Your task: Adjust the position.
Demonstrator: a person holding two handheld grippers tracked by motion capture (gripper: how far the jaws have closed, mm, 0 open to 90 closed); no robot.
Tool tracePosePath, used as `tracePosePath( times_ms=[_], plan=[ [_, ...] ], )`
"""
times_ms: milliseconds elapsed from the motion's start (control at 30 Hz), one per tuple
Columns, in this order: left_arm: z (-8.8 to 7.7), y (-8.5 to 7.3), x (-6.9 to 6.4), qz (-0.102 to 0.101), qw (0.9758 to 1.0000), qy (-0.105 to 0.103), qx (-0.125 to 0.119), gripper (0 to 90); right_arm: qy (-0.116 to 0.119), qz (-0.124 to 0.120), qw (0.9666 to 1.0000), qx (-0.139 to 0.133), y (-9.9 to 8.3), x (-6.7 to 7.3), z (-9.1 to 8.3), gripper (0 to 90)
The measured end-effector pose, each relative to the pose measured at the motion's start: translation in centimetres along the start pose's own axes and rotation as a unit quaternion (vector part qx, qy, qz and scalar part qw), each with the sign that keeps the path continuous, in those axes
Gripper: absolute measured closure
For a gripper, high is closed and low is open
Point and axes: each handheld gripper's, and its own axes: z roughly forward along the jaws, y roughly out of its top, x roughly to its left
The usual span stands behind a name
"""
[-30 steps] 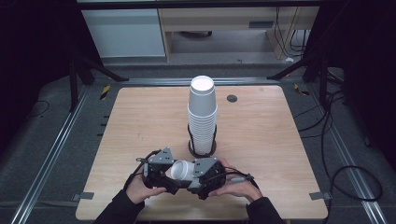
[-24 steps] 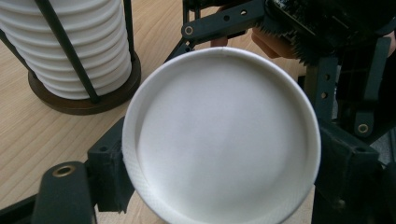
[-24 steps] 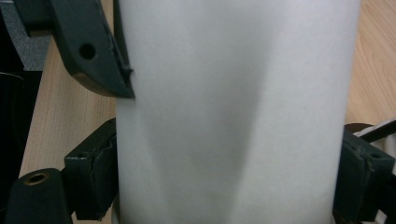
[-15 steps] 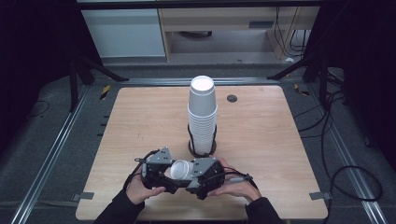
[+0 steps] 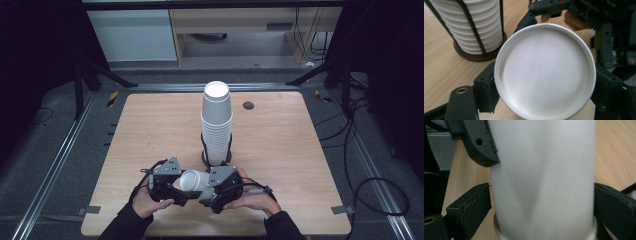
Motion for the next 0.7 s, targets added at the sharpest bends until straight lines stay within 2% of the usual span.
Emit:
tracePosePath(
  times_ms=[133,233,367,467,700],
  plan=[
    [-0.7,-0.3,0.9,-0.014,0.9998,0.008,-0.013,22.0,-0.008,0.012,0.9998,-0.015,0.1,-0.4,-1.2,4.2],
    [-1.4,-0.4,1.5,-0.021,0.9992,0.016,-0.029,22.0,-0.017,0.029,0.9990,-0.030,0.0,-0.9,-2.1,4.2],
    [-2.2,-0.7,2.2,-0.034,0.9975,0.012,-0.062,21.9,-0.021,0.057,0.9970,-0.049,-0.5,-1.6,-3.2,4.2],
    [-2.6,-0.9,2.5,-0.037,0.9960,0.010,-0.081,21.8,-0.020,0.070,0.9959,-0.053,-0.9,-1.8,-3.5,4.2],
    [-2.9,-1.3,2.8,-0.041,0.9915,-0.026,-0.121,21.8,0.004,0.098,0.9931,-0.064,-1.4,-1.9,-3.4,4.3]
  ],
)
